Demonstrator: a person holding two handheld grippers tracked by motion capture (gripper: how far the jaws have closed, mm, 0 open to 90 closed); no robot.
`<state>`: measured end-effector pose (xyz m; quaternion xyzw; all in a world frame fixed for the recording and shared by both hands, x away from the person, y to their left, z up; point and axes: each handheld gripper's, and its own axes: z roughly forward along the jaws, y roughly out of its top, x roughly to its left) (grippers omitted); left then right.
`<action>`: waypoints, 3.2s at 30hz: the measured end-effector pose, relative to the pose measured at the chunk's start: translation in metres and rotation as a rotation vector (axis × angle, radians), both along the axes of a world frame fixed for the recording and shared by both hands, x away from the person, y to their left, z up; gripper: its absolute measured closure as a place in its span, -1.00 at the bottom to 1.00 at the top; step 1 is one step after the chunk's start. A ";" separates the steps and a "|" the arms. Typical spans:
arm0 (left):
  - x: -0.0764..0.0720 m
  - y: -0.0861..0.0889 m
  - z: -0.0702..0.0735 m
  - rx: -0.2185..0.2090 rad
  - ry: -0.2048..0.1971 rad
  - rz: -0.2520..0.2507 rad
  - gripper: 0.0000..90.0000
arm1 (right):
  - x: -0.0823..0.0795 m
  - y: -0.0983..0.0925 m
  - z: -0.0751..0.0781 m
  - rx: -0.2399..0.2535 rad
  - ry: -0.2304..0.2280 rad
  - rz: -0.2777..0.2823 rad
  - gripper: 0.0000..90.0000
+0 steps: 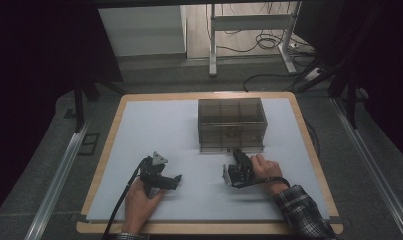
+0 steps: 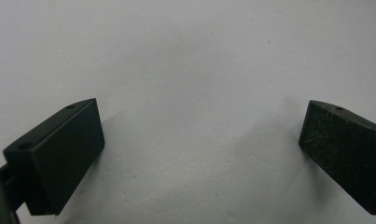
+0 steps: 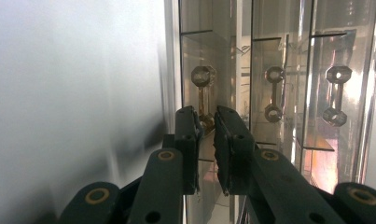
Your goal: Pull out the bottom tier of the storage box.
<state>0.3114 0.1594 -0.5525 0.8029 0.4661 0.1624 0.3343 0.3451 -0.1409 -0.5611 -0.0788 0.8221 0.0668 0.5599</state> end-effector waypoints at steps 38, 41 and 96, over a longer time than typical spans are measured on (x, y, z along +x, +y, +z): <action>0.000 0.000 0.000 0.000 0.000 0.000 -1.00 | 0.005 -0.012 0.031 0.156 0.278 0.015 0.43; 0.000 0.000 0.000 0.000 0.000 0.000 -1.00 | 0.007 -0.015 0.038 0.192 0.323 0.014 0.40; 0.000 0.000 0.000 -0.001 0.001 -0.001 -1.00 | 0.105 -0.078 0.076 0.321 0.998 0.047 0.63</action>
